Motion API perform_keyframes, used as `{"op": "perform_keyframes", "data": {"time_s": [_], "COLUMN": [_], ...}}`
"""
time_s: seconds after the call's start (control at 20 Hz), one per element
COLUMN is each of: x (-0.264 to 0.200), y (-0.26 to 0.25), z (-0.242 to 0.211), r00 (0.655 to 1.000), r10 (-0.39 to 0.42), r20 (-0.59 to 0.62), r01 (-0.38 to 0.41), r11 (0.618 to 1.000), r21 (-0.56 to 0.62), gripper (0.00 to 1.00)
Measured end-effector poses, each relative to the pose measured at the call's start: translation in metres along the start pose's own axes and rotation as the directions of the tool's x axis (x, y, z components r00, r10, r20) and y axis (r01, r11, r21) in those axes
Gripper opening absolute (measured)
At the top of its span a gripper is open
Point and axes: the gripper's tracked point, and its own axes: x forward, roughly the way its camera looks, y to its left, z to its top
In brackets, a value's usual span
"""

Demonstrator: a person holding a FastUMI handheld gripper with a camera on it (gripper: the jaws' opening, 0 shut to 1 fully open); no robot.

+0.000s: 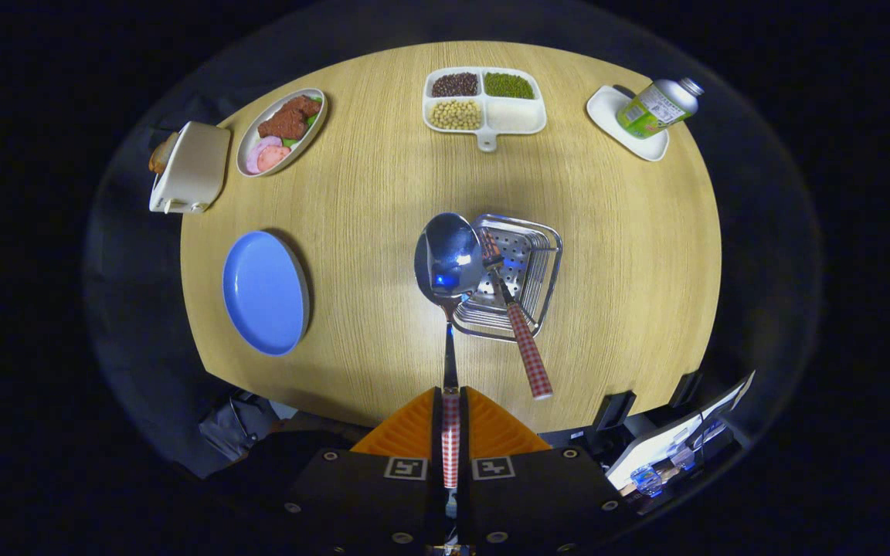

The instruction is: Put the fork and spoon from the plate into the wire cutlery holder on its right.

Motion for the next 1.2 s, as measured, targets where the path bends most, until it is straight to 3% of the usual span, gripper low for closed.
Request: {"op": "perform_keyframes", "data": {"time_s": [0.35, 0.7, 0.85, 1.2], "x": [0.013, 0.019, 0.020, 0.019], "y": [-0.022, -0.032, -0.039, -0.028], "z": [-0.002, 0.004, 0.021, 0.025], "r00": [0.973, 0.919, 0.910, 0.895], "r10": [0.066, 0.031, -0.009, 0.016], "r20": [-0.223, -0.394, -0.415, -0.446], "r01": [-0.072, -0.071, -0.045, -0.077], "r11": [0.997, 0.993, 0.992, 0.990], "r21": [-0.020, -0.089, -0.120, -0.118], "gripper": [0.07, 0.06, 0.06, 0.08]}}
